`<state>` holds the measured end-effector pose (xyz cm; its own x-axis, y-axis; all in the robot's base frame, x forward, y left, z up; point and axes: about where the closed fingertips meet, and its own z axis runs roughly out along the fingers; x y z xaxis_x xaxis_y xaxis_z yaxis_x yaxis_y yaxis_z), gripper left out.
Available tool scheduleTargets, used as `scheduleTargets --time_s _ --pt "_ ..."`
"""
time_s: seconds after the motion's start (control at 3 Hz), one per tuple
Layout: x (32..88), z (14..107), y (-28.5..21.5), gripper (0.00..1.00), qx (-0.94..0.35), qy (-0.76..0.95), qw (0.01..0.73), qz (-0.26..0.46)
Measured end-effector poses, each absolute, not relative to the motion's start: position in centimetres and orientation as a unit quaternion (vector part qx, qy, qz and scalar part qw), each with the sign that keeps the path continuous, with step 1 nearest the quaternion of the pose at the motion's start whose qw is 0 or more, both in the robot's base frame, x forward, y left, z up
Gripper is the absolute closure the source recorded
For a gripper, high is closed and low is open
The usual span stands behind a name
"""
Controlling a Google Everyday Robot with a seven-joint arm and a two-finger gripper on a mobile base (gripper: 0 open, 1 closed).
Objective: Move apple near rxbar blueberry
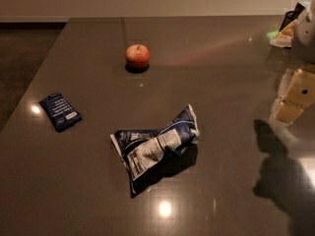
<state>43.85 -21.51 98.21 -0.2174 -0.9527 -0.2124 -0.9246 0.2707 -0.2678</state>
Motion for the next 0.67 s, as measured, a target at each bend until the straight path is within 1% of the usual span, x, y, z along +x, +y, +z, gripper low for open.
scheduleTargets --time_s 0.33,0.67 --pt "44.1 98.4 -21.5 0.00 -0.600 0.781 0.169 -0.042" --pt "47.2 98.3 -20.9 0.00 -0.586 0.789 0.183 -0.037"
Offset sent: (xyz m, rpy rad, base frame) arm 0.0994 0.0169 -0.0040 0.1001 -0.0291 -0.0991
